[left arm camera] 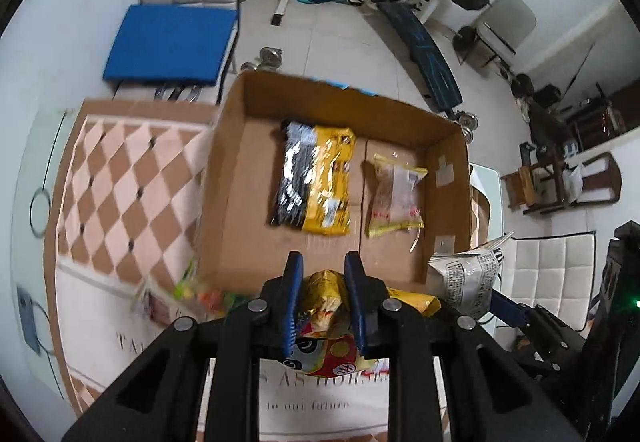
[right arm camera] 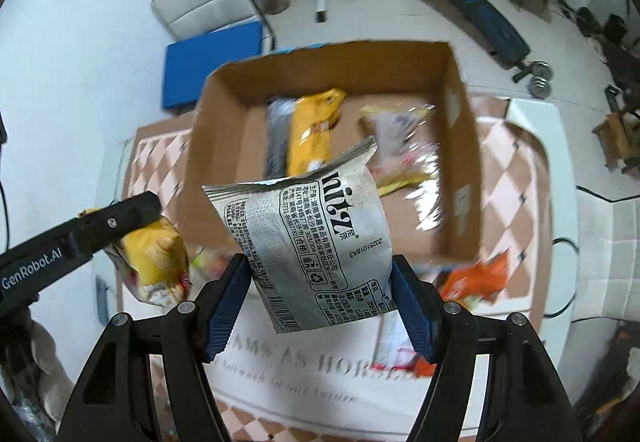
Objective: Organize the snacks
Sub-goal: 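Carry both packets into the box and open both grippers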
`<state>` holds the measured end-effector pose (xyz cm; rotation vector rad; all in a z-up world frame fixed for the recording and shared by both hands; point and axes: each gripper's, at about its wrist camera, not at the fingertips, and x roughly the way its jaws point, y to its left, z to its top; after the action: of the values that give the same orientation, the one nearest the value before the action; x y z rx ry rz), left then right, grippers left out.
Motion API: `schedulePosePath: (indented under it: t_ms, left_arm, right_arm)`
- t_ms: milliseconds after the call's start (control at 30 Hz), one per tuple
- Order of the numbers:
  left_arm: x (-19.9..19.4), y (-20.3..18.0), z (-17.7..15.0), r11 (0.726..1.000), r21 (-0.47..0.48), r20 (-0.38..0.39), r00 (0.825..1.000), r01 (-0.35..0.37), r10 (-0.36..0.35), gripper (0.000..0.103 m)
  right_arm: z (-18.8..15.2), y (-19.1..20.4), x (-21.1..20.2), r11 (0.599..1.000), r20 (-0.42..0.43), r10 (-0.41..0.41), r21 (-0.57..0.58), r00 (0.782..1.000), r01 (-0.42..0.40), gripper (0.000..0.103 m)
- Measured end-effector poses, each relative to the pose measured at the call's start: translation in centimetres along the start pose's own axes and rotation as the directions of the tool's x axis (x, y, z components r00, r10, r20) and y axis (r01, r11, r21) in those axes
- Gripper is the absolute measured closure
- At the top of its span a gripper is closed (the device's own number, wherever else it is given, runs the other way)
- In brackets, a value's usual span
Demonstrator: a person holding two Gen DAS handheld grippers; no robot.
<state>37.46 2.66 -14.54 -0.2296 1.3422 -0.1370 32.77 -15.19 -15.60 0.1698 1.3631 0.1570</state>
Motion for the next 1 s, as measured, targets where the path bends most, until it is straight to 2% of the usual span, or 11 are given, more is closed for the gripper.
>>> schedulePosePath:
  t_ms: [100, 233, 533, 733, 867, 967, 1000]
  left_arm:
    - [2.1, -1.1, 2.0, 0.999, 0.030, -0.035, 0.999, -0.022, 0.023, 0.084]
    - [5.0, -1.9, 3.1, 0.997, 0.063, -0.087, 0.995, -0.052, 0.057, 0.084]
    - [10.6, -2.4, 2.7, 0.993, 0.087, -0.202, 0.974, -0.083, 0.099, 0.084]
    - [12.2, -2.0, 2.4, 0.992, 0.090, -0.233, 0.967, -0.086, 0.105, 0.082]
    - [12.1, -1.9, 2.6, 0.987, 0.105, -0.221, 0.965, -0.121, 0.142, 0.081]
    - [12.0, -1.8, 2.9, 0.986, 0.113, -0.216, 0.965, -0.127, 0.149, 0.071]
    - [11.9, -1.7, 3.0, 0.986, 0.113, -0.217, 0.966, -0.119, 0.142, 0.061]
  right_arm:
    - [1.8, -1.6, 1.0, 0.999, -0.007, -0.021, 0.033, 1.000, 0.022, 0.030]
    - [3.3, -3.2, 3.3, 0.997, -0.040, -0.041, 0.066, 0.998, 0.043, 0.030]
    - [4.0, -5.5, 9.1, 0.991, -0.108, -0.075, 0.099, 0.991, 0.086, 0.030]
    - [3.8, -6.5, 11.2, 0.990, -0.130, -0.076, 0.109, 0.989, 0.091, 0.030]
    - [3.9, -6.9, 11.9, 0.990, -0.132, -0.057, 0.118, 0.990, 0.073, 0.030]
    - [4.1, -7.1, 12.6, 0.989, -0.173, -0.043, 0.130, 0.984, 0.066, 0.026]
    - [4.1, -7.2, 12.7, 0.990, -0.183, -0.045, 0.127, 0.982, 0.069, 0.018]
